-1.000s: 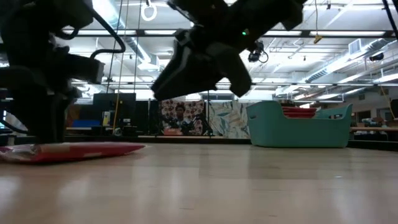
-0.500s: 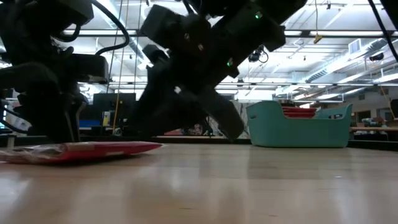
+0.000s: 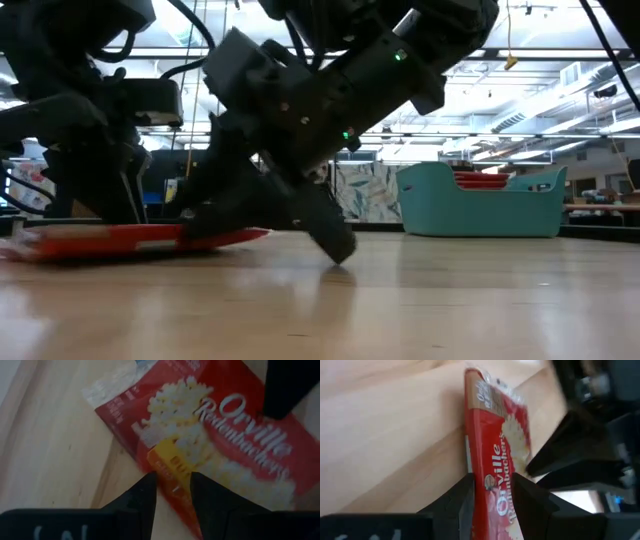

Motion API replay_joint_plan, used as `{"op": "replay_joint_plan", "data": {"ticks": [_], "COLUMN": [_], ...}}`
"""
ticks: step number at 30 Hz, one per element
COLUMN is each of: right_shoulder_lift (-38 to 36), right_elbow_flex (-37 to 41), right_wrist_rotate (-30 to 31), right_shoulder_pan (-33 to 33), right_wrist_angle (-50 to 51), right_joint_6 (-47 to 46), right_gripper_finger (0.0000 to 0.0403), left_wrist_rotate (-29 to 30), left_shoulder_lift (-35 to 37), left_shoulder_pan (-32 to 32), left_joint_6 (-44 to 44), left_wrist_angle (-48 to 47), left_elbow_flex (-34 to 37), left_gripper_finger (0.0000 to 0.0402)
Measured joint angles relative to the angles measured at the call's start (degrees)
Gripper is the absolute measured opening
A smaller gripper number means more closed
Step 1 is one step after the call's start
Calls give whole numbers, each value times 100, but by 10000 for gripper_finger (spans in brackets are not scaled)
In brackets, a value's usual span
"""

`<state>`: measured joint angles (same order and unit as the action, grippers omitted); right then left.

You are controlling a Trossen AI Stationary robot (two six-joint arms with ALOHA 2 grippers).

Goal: Sort popcorn bags into baskets
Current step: Put the red popcorn bag into the green bin

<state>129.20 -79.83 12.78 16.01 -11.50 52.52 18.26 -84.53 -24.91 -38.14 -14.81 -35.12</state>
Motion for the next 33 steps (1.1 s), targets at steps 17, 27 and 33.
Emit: {"op": "replay_joint_plan", "data": {"ticks": [17, 27, 33], "right_shoulder_lift": [58, -398, -781], "right_elbow_flex": [9, 76, 43], "right_wrist_rotate": [42, 481, 485], "right_shoulder_pan": [-116, -109, -114], "right_wrist_angle": [27, 834, 1106], "right_joint_6": [-520, -520, -619], "right_gripper_finger": [9, 5, 3], "left_wrist_rotate": [16, -329, -345], "left_shoulder_lift": [0, 66, 66], "left_shoulder_pan": [0, 7, -7], "left_joint_6": [87, 281, 283], "left_wrist_angle": [163, -677, -953], "left_elbow_flex": [-2, -599, -881], "left_gripper_finger": [126, 126, 126]}}
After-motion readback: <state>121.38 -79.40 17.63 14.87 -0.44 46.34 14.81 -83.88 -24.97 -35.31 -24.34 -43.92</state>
